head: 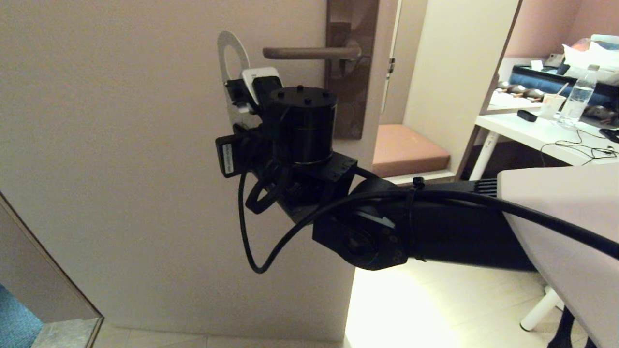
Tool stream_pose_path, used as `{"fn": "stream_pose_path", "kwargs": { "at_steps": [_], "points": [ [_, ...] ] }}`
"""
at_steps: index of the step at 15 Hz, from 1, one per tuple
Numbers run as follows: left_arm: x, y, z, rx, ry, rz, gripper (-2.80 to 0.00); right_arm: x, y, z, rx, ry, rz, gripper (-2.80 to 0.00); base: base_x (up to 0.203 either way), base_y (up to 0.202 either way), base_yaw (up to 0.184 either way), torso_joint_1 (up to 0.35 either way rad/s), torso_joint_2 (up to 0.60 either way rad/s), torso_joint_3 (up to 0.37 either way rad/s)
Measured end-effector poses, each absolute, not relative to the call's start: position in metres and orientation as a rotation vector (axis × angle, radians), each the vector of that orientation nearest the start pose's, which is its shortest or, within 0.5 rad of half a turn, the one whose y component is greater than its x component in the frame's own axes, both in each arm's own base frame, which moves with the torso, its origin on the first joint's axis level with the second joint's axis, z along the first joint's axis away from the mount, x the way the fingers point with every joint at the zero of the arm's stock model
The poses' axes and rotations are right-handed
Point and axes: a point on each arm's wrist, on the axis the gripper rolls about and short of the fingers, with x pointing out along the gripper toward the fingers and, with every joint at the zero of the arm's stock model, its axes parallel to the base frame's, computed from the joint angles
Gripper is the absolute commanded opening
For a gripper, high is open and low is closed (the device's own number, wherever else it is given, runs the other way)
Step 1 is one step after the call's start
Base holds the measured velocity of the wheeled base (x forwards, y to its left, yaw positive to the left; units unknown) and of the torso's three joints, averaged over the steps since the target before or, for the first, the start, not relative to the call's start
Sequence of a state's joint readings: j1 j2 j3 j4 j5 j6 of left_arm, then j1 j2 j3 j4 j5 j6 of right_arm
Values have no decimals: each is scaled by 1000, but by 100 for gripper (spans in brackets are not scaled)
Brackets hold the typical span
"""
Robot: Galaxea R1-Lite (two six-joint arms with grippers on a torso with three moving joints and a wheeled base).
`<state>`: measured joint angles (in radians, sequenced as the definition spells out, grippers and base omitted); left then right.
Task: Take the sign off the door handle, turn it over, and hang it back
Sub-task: Take down the sign, then hand it to the other hand
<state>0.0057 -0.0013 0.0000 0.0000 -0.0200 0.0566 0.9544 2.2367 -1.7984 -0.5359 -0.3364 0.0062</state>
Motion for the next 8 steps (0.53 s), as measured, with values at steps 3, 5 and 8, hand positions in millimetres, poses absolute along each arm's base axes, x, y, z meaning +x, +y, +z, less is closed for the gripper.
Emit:
{"fn": "stream_pose_path", "kwargs": {
  "at_steps": [3,5,8],
  "points": [
    [-23,-1,75,56,-2,-14,-280,271,382,243,36,-80,682,-280,0,0,0,0,0,0],
    [-23,-1,75,56,-2,-14,-280,267,378,245,28,-75,714,-280,0,0,0,0,0,0],
    [-23,-1,75,57,-2,-15,-280,257,368,241,-1,-39,819,-280,0,0,0,0,0,0]
  ]
}}
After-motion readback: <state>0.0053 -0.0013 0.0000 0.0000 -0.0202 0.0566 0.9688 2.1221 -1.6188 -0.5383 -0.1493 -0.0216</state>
